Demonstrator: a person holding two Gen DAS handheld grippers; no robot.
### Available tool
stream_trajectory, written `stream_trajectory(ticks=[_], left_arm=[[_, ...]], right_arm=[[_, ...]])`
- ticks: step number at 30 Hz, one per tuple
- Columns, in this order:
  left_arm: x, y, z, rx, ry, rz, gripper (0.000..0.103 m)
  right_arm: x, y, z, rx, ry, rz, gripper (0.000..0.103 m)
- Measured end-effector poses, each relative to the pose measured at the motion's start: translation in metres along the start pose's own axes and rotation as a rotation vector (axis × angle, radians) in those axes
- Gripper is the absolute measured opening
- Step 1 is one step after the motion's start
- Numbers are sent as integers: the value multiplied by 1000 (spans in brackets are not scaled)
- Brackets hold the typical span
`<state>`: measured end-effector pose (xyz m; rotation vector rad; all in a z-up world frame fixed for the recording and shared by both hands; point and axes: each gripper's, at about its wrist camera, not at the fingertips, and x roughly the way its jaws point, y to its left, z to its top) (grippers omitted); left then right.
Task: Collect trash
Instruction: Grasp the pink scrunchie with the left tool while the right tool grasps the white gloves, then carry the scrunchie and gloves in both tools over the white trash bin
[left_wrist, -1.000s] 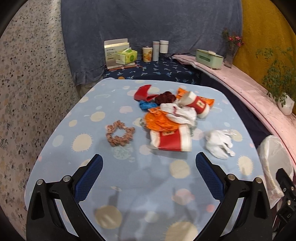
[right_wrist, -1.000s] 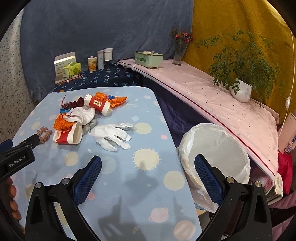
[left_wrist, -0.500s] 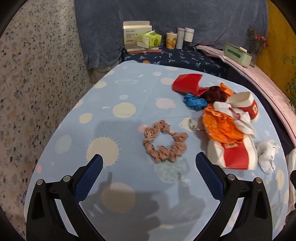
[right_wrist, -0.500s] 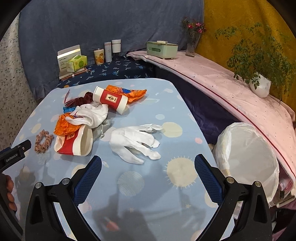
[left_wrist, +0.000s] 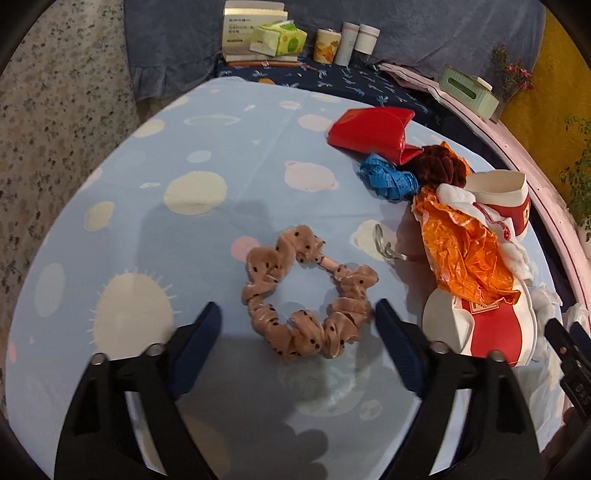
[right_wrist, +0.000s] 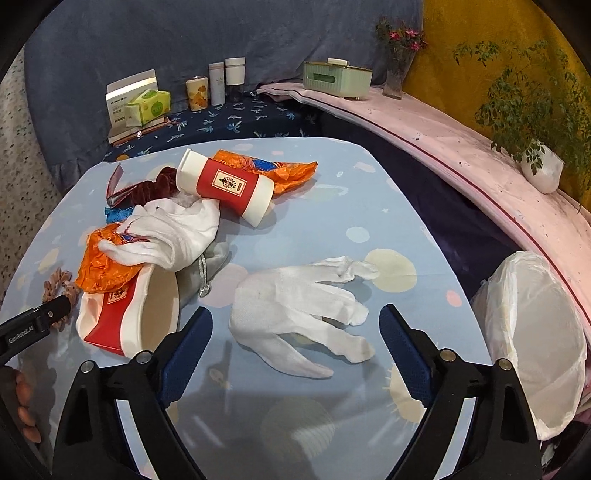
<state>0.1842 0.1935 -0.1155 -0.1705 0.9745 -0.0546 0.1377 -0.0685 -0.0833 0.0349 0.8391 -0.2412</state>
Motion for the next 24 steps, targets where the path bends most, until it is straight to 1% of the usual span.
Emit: stream_trajectory(ticks=[1,2,3,4,5,6,7,8,9,11,12,16,19,24], left_arm=[[-1,-1,-1,8,-13,5,66],[-1,-2,0,13,-14,-5,60],[-2,-2,0,17,-11,-18,51],[-2,-3,0,18,-13,-24,40],[-3,-3,0,21,-12,-32,34],[-3,-4,0,22,-8,-41,27],[-4,-5,-1,19,-7,-47,24],[-7,-5,-1,18,-13,-53,22],[-10,-7,-2,19,-19,-55,21],[-18,-10,-3,25,-38,-56,20],[-23,-12,-3,28,-48,-58,19],[-48,-22,-2,41,-92,-69,19],[-69,-32,0,49,-124,-94,19],[-103,-61,1,91,-171,-143,19]], right_arm=[[4,1,-1,0,10,0,76],[7,1,-2,3,17,3,71],[9,1,-3,8,23,14,66],[11,1,-4,12,28,22,63],[11,2,-5,14,34,29,55],[12,2,-6,14,37,37,45],[13,3,-7,14,41,48,41],[12,3,-8,16,42,57,35],[11,3,-9,20,41,75,25],[8,3,-10,21,40,90,13],[6,3,-11,19,35,90,9],[-12,0,-8,21,-4,92,8],[-31,-5,-4,33,-43,105,8],[-64,-23,6,57,-111,118,8]])
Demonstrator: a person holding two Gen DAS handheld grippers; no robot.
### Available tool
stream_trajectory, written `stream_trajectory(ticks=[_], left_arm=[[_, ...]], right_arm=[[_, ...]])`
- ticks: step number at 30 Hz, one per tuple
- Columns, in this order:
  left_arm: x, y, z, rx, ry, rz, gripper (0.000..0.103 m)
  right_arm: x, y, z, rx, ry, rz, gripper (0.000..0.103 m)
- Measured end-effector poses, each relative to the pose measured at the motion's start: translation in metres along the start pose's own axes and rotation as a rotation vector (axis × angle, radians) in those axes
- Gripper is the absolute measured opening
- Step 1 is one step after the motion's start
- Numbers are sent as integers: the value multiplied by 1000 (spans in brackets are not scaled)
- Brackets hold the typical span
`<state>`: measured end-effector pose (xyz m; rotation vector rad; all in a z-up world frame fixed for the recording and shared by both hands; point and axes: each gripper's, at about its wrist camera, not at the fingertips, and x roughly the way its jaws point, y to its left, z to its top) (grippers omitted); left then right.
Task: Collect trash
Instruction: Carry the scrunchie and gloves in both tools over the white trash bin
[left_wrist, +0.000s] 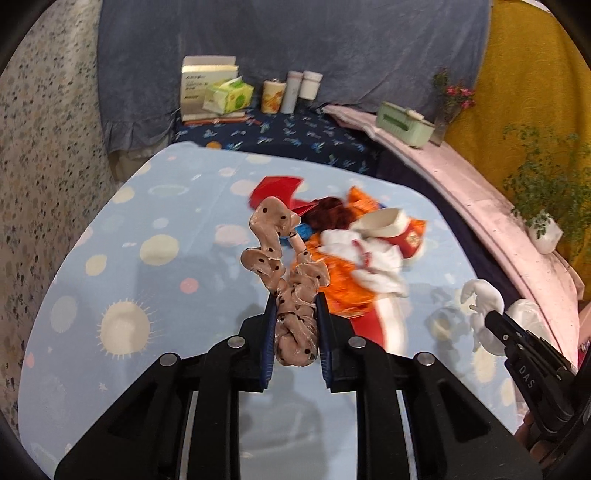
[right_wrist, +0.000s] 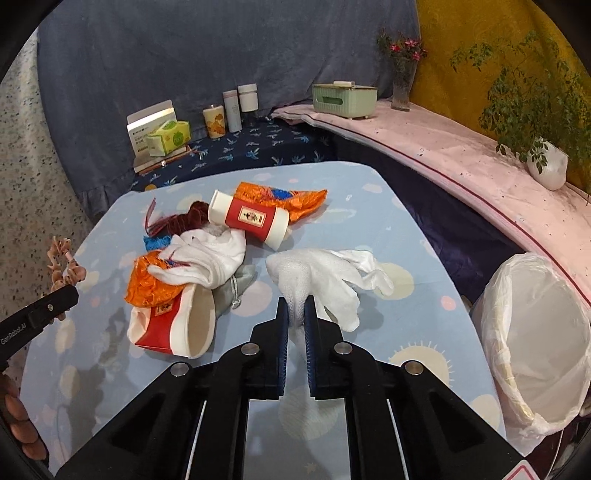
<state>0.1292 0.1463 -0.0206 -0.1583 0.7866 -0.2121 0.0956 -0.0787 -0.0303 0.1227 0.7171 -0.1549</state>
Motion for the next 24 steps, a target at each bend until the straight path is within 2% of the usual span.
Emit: stream_trajectory(ticks=[11,24], left_arm=[[-37,-100,9,143,-65,-124,19],[-44,-217,-9,306,-58,-242,19]], right_arm=[[-57,-49,9,69,-100,-24,8],[-91,-156,-2,238,-150,-121,8]])
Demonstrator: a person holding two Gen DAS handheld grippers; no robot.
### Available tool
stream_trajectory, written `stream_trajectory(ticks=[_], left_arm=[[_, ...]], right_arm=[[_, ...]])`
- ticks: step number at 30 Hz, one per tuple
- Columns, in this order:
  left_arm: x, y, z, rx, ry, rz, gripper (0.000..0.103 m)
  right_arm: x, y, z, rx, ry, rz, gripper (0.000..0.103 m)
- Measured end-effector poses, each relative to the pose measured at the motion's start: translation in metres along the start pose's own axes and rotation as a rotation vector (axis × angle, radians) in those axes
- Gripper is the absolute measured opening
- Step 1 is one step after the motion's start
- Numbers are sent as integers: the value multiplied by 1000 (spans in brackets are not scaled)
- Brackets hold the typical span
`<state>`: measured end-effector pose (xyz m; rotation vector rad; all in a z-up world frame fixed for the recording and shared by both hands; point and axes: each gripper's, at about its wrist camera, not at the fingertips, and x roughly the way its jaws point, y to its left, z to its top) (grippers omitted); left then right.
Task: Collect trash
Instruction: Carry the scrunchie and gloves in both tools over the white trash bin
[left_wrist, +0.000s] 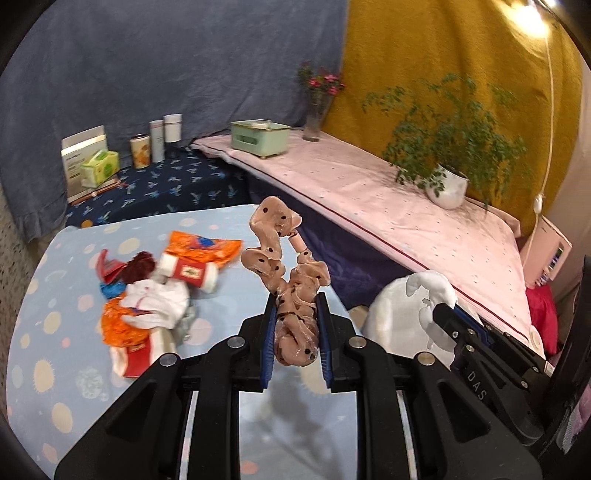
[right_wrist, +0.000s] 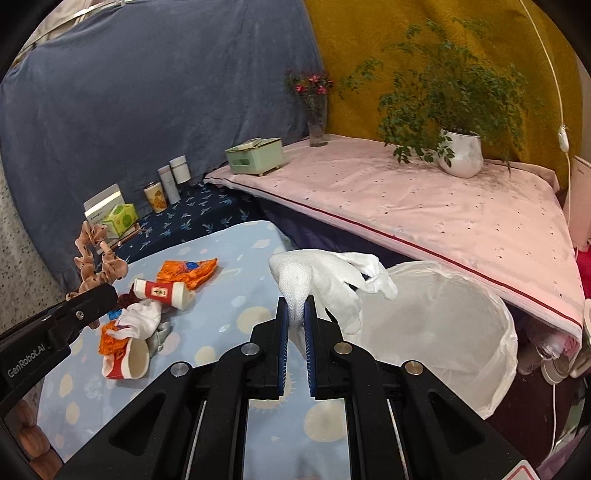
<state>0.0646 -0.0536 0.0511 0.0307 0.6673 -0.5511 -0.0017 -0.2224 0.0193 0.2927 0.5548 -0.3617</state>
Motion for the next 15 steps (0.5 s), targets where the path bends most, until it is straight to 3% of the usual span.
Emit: stream_trajectory(ticks=[15], left_arm=[[51,-108,-6,132,77,-140,20]], right_arm=[[8,-106,-11,149,30,-97,8]])
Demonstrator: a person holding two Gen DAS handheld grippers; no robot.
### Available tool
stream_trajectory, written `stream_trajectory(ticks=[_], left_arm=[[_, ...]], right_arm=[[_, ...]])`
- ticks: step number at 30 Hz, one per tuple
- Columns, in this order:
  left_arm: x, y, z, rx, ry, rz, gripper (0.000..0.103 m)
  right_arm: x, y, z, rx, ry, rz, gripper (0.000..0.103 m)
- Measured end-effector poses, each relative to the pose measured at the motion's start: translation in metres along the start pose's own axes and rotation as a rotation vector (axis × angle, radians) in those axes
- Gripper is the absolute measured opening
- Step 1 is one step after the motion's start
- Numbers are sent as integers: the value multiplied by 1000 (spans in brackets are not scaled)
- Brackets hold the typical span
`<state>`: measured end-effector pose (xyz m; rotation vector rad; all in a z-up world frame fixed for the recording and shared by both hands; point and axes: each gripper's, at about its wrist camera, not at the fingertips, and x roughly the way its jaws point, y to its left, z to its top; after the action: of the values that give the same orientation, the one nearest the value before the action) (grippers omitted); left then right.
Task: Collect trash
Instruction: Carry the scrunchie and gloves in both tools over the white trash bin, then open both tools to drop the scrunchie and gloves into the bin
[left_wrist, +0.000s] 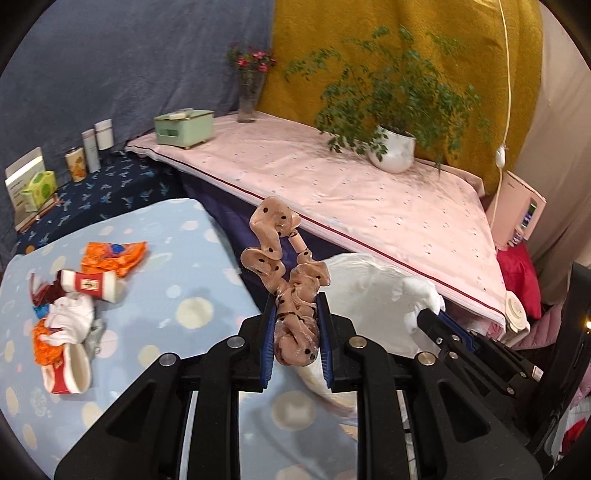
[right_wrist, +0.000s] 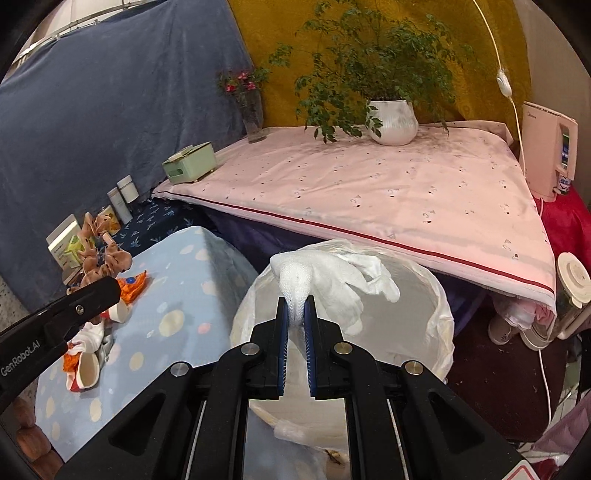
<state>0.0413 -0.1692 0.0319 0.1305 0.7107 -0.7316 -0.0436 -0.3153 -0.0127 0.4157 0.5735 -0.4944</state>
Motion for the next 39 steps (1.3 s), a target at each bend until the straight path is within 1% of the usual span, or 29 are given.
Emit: stream_trajectory(ticks=[5,7,9,11,12,13,15,19,21,25,36,39], left_arm=[[20,-23,1,23,26,-57,20],[28,-30,1,33,33,-71,23],[33,-34,1,31,37,-82,28],[36,-36,2,21,35,-75,39],[37,-36,2,15,29,-65,49],[38,-35,2,10,25,-55,55],[37,-35,2,5,19,-47,56],[36,-31,2,2,21,-32,57],[34,-28,2,-5,19,-23,57],[26,-18,1,-28,9,-9,62],[3,21,-4,-105,-18,30,63],[-4,34,-6,-131,-27,44,66]], right_arm=[[9,-21,-1,26,15,-18,8],[11,-28,-2,38,18,-24,9],[11,-33,-3,50,16,-36,15],[11,-37,-2,60,12,-47,16],[12,-39,-2,64,12,-47,16],[11,-40,-2,66,11,-50,17],[10,-42,-1,69,5,-58,23],[5,-41,-1,70,-5,-58,26],[3,-38,0,65,-10,-55,30],[-3,-28,1,48,-21,-46,32],[-15,7,-1,-15,-30,-16,33],[-16,20,-2,-38,-28,-3,33]])
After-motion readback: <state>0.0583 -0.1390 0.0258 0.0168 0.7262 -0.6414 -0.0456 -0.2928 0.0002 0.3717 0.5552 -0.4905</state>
